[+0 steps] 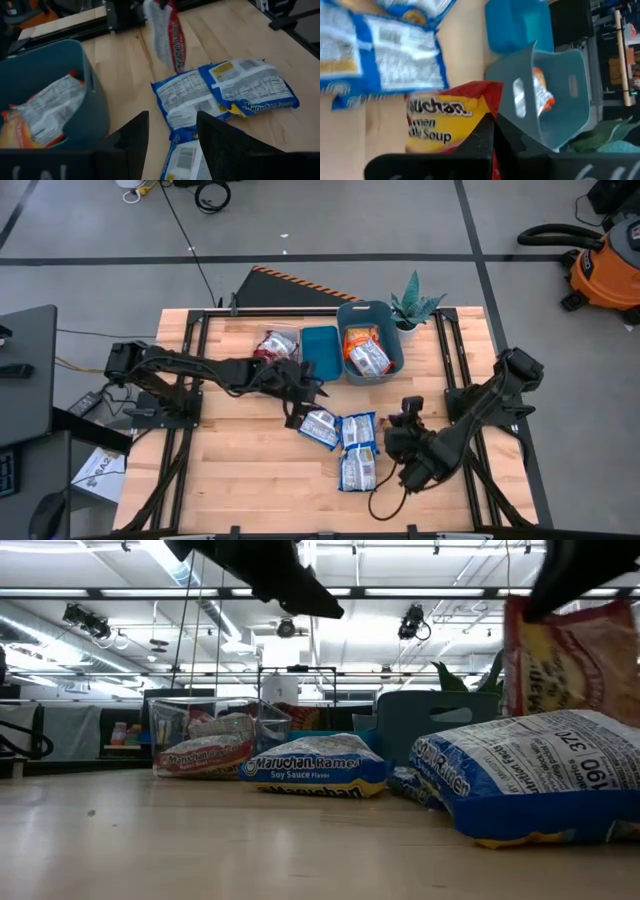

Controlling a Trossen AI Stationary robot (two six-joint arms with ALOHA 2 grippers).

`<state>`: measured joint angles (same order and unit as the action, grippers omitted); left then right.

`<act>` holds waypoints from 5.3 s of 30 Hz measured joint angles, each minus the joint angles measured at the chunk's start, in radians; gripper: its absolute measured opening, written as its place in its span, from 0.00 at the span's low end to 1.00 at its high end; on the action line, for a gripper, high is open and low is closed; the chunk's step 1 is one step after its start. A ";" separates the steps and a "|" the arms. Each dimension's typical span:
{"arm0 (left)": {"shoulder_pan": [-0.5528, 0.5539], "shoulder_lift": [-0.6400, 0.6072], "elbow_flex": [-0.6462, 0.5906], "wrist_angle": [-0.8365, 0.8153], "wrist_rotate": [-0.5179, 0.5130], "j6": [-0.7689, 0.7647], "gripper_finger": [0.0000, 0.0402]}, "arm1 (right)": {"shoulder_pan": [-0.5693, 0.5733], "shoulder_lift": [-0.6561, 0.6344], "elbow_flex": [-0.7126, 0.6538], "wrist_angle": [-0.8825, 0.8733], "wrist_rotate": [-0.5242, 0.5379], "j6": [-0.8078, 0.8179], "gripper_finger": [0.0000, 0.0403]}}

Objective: Sort Maruchan noodles
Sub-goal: Put the red noodle pack into the transparent bin, then put the blue noodle pack into the blue bin

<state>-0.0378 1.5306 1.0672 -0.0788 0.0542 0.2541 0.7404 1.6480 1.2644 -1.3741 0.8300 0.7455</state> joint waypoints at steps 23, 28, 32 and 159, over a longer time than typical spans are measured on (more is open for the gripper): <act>-0.124 -0.233 -0.071 -0.370 -0.311 -0.190 0.43 | -0.353 -0.118 0.001 0.858 -0.180 -0.940 0.02; -0.137 -0.344 -0.229 -0.371 -0.396 -0.234 0.43 | -0.419 -0.103 0.001 1.080 -0.263 -1.082 0.02; -0.140 -0.457 -0.324 -0.350 -0.403 -0.259 0.43 | -0.470 -0.095 0.001 1.266 -0.395 -1.136 0.02; -0.094 -0.101 -0.200 -0.108 -0.234 -0.281 0.43 | -0.450 -0.158 -0.147 0.663 -0.374 -0.430 0.28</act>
<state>-0.1320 1.4296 0.8668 -0.1864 -0.1799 -0.0273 0.2907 1.4902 1.1173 -0.7113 0.4559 0.3156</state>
